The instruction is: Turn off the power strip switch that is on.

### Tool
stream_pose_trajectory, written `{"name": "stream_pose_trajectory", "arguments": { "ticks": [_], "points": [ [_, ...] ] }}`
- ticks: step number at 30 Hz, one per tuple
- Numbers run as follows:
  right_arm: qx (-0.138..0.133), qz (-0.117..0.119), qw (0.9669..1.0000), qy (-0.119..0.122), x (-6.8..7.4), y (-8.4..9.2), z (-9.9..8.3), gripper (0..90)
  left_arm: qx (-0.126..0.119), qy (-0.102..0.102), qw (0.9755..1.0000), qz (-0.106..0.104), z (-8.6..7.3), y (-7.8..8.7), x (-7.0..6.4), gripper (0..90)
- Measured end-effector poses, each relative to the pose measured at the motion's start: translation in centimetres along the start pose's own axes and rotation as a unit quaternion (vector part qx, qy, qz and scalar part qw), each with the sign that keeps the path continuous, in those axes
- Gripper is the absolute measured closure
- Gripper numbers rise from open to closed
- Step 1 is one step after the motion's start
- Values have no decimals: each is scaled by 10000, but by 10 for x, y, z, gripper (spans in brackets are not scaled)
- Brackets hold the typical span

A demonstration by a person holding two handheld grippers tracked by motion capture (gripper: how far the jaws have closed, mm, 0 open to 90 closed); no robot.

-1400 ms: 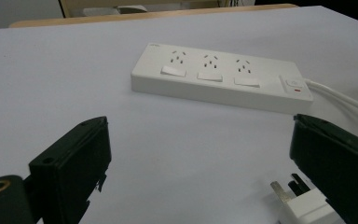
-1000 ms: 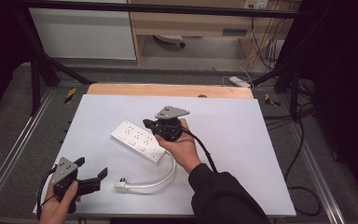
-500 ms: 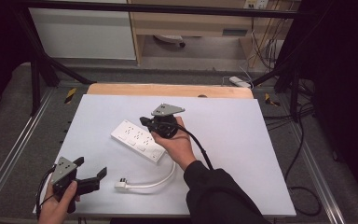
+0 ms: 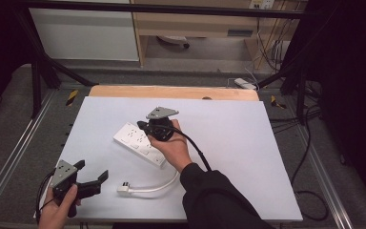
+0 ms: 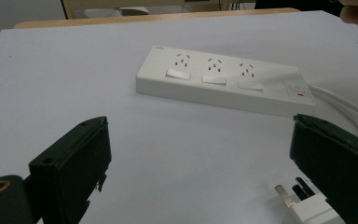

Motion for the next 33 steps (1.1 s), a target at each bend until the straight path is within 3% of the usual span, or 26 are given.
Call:
{"name": "stream_pose_trajectory", "arguments": {
  "ticks": [33],
  "points": [
    [279, 97, 9995, -81, 6, -36, -11, 900, 12, 2, 10000, -19, 0, -1, -1, 51]
  ]
}}
Point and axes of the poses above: each handheld gripper's, and its own axes: y roughly backward along the jaws, z roughly out of its top, x roughly to its left, the point moved 6 cm from there along -y, roughly forward along the jaws, and after that the axes turned 4 degrees about z, right-handed, at the moved point
